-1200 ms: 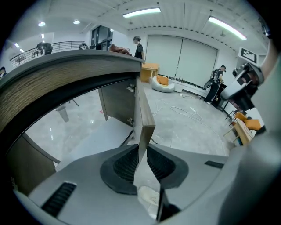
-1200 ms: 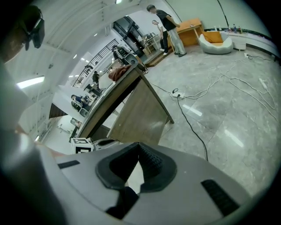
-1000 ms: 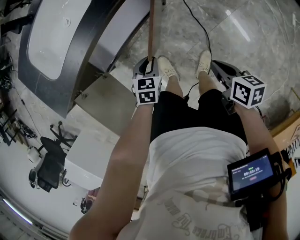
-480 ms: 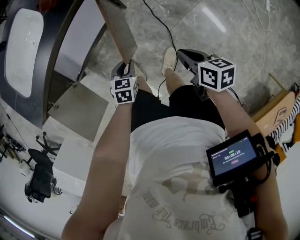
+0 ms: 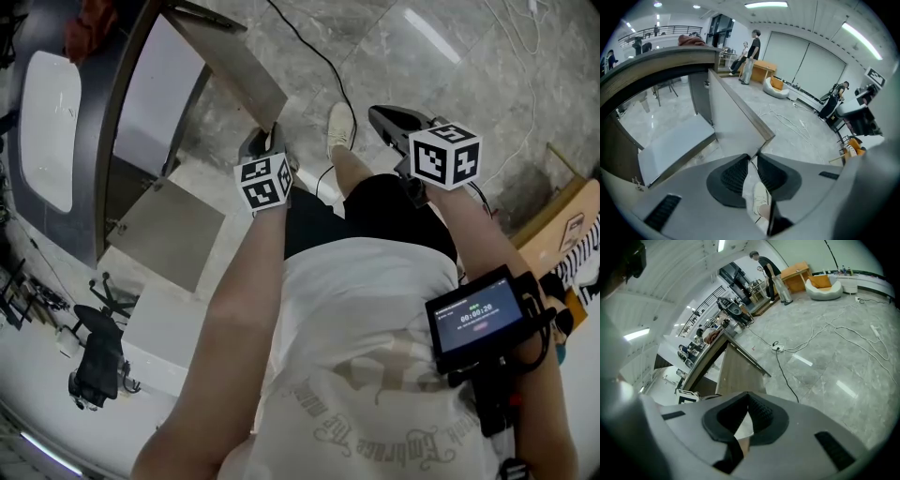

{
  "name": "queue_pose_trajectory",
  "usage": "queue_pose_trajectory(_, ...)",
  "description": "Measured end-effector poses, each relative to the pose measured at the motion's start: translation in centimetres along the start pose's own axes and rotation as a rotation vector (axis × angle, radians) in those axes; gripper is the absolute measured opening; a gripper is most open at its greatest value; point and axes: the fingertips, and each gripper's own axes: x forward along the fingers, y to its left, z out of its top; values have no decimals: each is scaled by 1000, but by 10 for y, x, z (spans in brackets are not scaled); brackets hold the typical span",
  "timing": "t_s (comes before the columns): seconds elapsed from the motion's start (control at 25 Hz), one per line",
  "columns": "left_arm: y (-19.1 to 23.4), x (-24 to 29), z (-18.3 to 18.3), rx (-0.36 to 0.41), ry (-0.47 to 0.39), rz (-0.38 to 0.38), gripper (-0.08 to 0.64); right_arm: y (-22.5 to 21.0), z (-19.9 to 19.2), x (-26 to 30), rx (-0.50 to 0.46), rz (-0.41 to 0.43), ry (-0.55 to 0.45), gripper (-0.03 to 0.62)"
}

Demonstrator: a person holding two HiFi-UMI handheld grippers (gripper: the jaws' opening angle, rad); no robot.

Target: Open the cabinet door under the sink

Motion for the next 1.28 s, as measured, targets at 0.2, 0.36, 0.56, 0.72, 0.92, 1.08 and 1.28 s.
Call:
queue_pose_trajectory(0.2,2,1,2,-32,5,-12,71,0,-2,2,18,-3,-6,14)
queue_pose_trajectory(0.36,-2,6,10,-28,20,-41,72,2,-2,4,19,1,-8,14)
queue_pose_trajectory(0.56,-44,26,20,-12,35,-77,74,-32,-4,-19,31,-21,-28,14)
queue_pose_trajectory(0.72,-58,38,34,35,51,-130,74,-36,-6,-20,47,-40,-34,14)
queue_pose_trajectory(0.92,-107,65,65,-13,36,-162,74,-68,11,-49,71,-54,-66,14)
queue_pose_trajectory(1.08,-118,76,78,35,44,-185,74,-74,10,-52,93,-66,-80,14)
queue_pose_trajectory(1.28,-128,90,91,61,39,-202,74,-82,-2,-58,117,-87,-81,14)
